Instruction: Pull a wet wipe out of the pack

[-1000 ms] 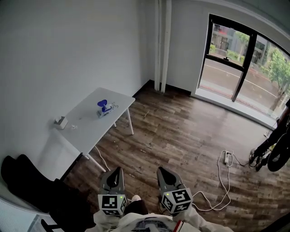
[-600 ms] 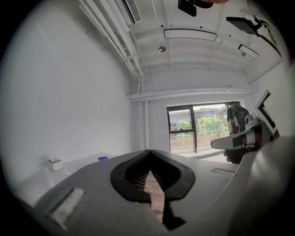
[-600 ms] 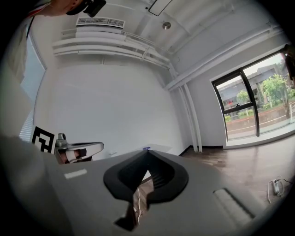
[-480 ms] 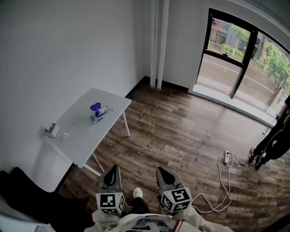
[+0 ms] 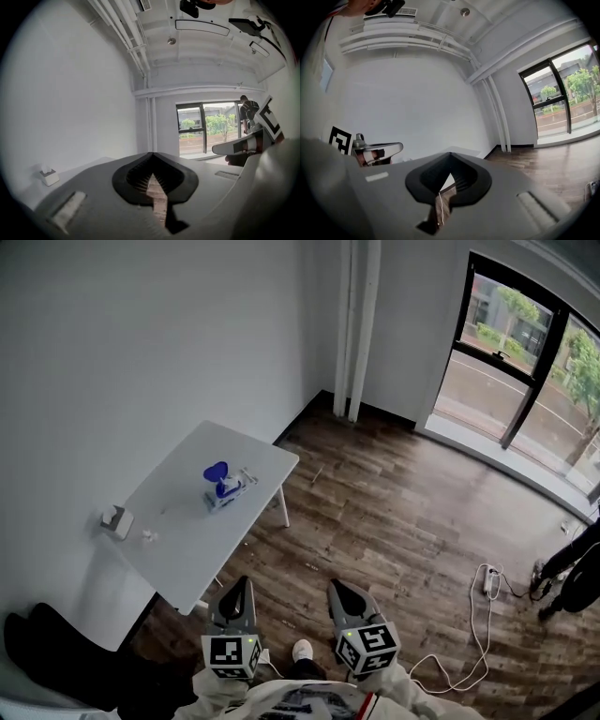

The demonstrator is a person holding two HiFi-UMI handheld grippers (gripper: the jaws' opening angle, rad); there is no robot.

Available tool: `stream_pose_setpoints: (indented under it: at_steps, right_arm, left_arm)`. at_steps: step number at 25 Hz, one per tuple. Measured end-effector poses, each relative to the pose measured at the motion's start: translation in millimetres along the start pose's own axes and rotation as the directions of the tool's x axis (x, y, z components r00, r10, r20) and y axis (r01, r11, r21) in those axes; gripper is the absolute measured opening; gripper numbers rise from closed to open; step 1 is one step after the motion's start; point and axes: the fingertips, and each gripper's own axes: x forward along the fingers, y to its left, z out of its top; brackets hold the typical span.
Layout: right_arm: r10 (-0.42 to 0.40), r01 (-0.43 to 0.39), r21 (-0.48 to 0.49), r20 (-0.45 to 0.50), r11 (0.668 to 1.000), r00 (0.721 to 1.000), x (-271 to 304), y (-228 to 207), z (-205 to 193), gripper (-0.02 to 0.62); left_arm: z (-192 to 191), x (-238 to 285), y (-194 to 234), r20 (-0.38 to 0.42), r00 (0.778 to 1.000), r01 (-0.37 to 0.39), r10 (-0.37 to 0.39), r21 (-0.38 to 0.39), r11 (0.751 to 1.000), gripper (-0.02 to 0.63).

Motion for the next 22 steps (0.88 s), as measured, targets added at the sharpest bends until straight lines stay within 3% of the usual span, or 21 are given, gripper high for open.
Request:
stream_pose_setpoints:
  at_steps: [13, 22]
  right_arm:
    - [0.011, -0.011, -0.047, -0.002, 0.999, 1.0, 118.2, 13.4, 30.6, 0.006]
    - [0.059, -0.058, -0.088, 0.004, 0.994, 0.998, 167.6, 14.3, 55.5, 0.006]
  left_arm:
    - [0.9, 74.6, 91.0, 0.019, 1.0, -0.019, 0.02, -0.044, 0.999, 0.005]
    - [10.8, 96.1, 121.0, 0.044, 0.995, -0.083, 0.086, -0.063, 0.995, 0.004]
